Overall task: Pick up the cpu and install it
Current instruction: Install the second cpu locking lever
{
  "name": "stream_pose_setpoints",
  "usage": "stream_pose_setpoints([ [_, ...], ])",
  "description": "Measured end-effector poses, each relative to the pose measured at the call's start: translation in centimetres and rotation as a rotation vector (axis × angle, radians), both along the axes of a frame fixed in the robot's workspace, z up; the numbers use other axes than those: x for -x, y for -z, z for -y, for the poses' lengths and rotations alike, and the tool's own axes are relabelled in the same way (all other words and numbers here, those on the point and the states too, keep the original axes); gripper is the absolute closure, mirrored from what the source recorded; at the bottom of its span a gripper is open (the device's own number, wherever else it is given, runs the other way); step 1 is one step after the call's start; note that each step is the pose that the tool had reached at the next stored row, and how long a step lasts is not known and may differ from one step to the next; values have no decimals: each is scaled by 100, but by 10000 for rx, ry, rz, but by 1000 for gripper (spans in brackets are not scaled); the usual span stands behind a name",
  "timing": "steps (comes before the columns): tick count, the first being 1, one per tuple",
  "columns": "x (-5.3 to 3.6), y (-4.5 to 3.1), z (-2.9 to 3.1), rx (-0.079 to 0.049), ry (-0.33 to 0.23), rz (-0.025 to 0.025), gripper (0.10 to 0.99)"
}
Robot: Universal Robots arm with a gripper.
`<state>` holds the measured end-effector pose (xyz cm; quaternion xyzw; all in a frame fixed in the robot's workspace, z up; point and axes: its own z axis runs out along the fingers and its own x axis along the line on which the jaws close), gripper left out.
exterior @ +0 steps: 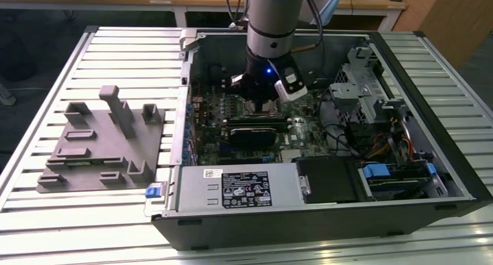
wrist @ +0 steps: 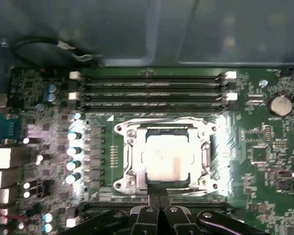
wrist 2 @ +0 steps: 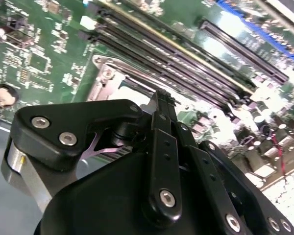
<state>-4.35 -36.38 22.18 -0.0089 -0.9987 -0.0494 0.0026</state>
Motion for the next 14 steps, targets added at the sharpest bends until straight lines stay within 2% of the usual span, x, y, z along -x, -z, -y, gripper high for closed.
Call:
stream_pose_setpoints([
  [7, -122, 0, -88, 61, -1, -1, 980],
  [11, -130, 0, -147, 66, 0, -1, 980],
  [14, -130, -11, -167, 66, 0, -1, 980],
])
